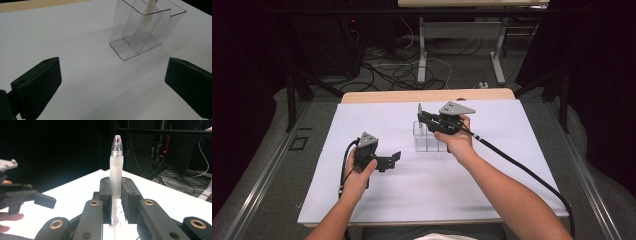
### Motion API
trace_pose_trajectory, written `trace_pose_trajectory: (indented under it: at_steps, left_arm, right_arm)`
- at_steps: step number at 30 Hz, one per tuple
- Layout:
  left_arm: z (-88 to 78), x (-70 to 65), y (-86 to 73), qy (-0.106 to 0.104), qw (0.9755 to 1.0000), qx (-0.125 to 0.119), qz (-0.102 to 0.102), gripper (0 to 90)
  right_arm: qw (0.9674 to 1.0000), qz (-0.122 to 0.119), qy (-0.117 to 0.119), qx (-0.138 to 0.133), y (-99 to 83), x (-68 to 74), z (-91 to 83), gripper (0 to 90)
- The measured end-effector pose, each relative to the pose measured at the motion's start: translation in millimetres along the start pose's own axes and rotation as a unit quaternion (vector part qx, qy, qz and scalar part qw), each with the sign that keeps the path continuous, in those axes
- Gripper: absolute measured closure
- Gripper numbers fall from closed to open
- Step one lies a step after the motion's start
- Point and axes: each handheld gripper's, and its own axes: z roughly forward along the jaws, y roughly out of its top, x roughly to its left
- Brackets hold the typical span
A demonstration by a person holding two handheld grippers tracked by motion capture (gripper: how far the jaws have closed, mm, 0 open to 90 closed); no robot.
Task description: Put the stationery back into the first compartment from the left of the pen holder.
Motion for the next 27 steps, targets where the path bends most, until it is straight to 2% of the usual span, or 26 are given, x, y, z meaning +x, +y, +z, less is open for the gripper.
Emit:
trace_pose_trajectory:
  at_steps: [6, 7, 8, 16, 23, 27]
  left_arm:
    - [0.1, -0.4, -0.3, 0.001, 1.0, 0.0, -0.003, 0.7]
    - [0.3, -0.1, -0.2, 0.001, 1.0, -0.002, 0.0, 0.7]
    - [-0.1, 0.0, 0.0, 0.0, 1.0, 0.001, 0.001, 0.7]
    - [0.5, -0.4, -0.5, 0.003, 1.0, -0.002, -0.003, 0.7]
    - [0.1, 1.7, -0.5, 0.003, 1.0, 0.002, -0.004, 0.7]
    - [0.3, 1.5, -1.4, 0.005, 1.0, -0.002, -0.006, 0.7]
  right_arm:
    - [0.9999, 0.0, -0.004, 0.011, -5.1, -1.0, 3.3, 79.4]
    - [0.9999, -0.007, -0.003, 0.011, -5.9, -2.1, 4.2, 79.4]
    - [0.9998, 0.0, -0.005, 0.018, -6.7, -1.4, 4.0, 79.4]
    - [0.9992, 0.008, -0.005, 0.038, -12.9, -2.7, 7.4, 79.3]
    - [0.9984, 0.025, -0.007, 0.05, -16.2, -3.3, 9.1, 79.3]
    - [0.9985, 0.029, -0.007, 0.046, -17.2, -3.9, 10.4, 79.2]
